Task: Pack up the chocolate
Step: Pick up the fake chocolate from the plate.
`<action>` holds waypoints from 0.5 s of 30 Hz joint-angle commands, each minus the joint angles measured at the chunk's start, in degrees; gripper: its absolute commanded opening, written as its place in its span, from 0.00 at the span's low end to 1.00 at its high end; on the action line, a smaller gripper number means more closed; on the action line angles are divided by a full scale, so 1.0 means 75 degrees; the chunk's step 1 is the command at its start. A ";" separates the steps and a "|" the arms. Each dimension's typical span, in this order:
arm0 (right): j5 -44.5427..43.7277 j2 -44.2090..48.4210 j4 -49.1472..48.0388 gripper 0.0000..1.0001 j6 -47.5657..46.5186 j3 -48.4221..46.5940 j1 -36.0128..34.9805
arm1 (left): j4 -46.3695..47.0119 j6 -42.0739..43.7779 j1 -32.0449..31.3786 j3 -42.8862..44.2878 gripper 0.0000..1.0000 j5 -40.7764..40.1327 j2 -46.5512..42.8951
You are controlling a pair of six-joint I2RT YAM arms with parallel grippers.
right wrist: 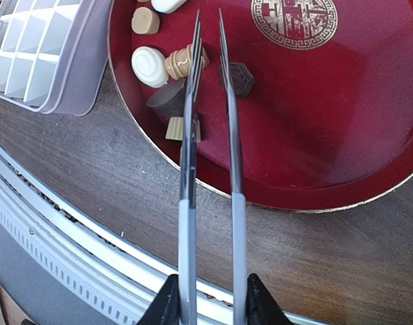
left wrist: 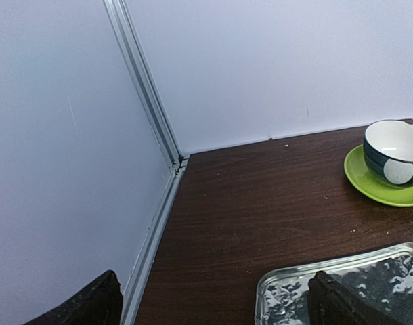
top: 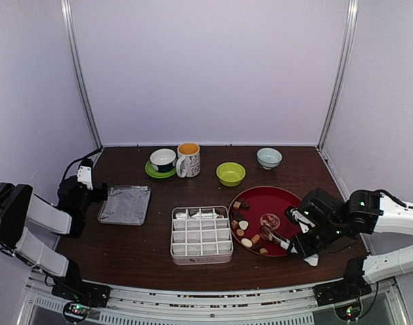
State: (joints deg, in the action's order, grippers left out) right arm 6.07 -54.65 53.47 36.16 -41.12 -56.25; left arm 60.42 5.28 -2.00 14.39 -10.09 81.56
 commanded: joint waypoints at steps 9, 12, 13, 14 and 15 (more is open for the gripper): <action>0.0142 0.0071 -0.0011 0.29 -0.0064 -0.0038 0.0023 | 0.0475 -0.0001 0.0064 0.0120 0.98 0.0015 0.0012; 0.0290 0.0111 0.0114 0.29 -0.0040 0.0036 0.0033 | 0.0475 -0.0002 0.0056 0.0120 0.98 0.0015 0.0012; 0.0361 0.0119 0.0130 0.29 -0.0065 0.0052 0.0019 | 0.0476 -0.0002 0.0057 0.0120 0.98 0.0013 0.0012; 0.0449 0.0101 0.0154 0.30 -0.0112 0.0039 0.0017 | 0.0475 -0.0001 0.0063 0.0120 0.98 0.0009 0.0012; 0.0526 0.0052 0.0203 0.30 -0.0171 0.0004 0.0022 | 0.0476 -0.0002 0.0057 0.0120 0.98 0.0009 0.0012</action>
State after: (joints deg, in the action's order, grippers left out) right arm 7.77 -54.65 53.87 35.94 -41.10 -56.25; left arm 60.42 5.28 -2.00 14.39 -10.09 81.56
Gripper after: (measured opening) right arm 0.297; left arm 0.978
